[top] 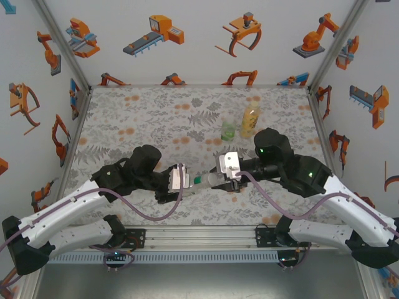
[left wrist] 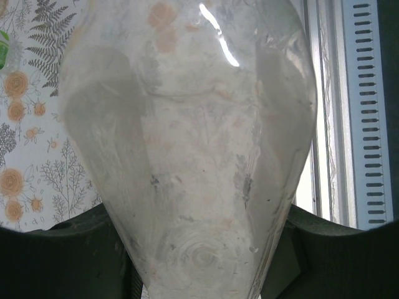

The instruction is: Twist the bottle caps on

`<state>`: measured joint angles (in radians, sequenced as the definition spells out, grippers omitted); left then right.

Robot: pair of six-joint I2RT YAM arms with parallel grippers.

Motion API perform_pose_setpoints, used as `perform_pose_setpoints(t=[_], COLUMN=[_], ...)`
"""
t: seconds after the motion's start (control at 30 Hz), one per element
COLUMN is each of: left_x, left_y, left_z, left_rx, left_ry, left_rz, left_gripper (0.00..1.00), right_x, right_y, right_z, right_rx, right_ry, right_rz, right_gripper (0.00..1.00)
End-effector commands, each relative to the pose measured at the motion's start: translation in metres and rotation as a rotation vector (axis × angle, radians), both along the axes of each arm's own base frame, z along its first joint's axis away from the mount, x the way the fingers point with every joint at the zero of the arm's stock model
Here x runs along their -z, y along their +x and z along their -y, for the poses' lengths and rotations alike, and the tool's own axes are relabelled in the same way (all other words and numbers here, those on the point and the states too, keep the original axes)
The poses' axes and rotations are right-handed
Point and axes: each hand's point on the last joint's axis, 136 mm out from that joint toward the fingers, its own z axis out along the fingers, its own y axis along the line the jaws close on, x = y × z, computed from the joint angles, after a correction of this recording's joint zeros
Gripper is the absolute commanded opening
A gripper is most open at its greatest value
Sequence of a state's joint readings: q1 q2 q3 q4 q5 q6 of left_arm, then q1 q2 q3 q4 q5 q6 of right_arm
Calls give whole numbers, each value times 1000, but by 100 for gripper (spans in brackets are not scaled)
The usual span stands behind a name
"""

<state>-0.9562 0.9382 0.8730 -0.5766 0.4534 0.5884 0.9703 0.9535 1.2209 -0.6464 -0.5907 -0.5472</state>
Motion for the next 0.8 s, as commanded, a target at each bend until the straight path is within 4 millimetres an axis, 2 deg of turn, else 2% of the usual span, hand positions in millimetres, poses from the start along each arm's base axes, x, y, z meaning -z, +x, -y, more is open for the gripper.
perform_pose_setpoints(t=[0.0, 0.13, 0.23, 0.3, 0.5, 0.63, 0.77], left_x=[-12, -12, -11, -11, -3, -4, -5], left_y=[-7, -7, -5, -3, 6, 7, 10], left_z=[2, 0, -1, -1, -4, -2, -1], left_rx=[41, 35, 25, 14, -46, -52, -64], left_ry=[-29, -27, -23, -19, 9, -9, -11], left_rz=[9, 13, 18, 25, 30, 33, 41], left_gripper=[0, 0, 0, 0, 0, 0, 0], right_x=[-3, -3, -7, -8, -6, 6, 26], right_y=[-1, 7, 17, 26, 51, 63, 76], right_z=[-1, -2, -5, -6, -3, 4, 16], right_rx=[-12, 48, 152, 245, 509, 662, 859], right_ry=[22, 24, 61, 93, 257, 287, 240], right_rz=[10, -28, -143, -270, -711, -925, -1071], right_gripper=[43, 33, 24, 15, 0, 0, 0])
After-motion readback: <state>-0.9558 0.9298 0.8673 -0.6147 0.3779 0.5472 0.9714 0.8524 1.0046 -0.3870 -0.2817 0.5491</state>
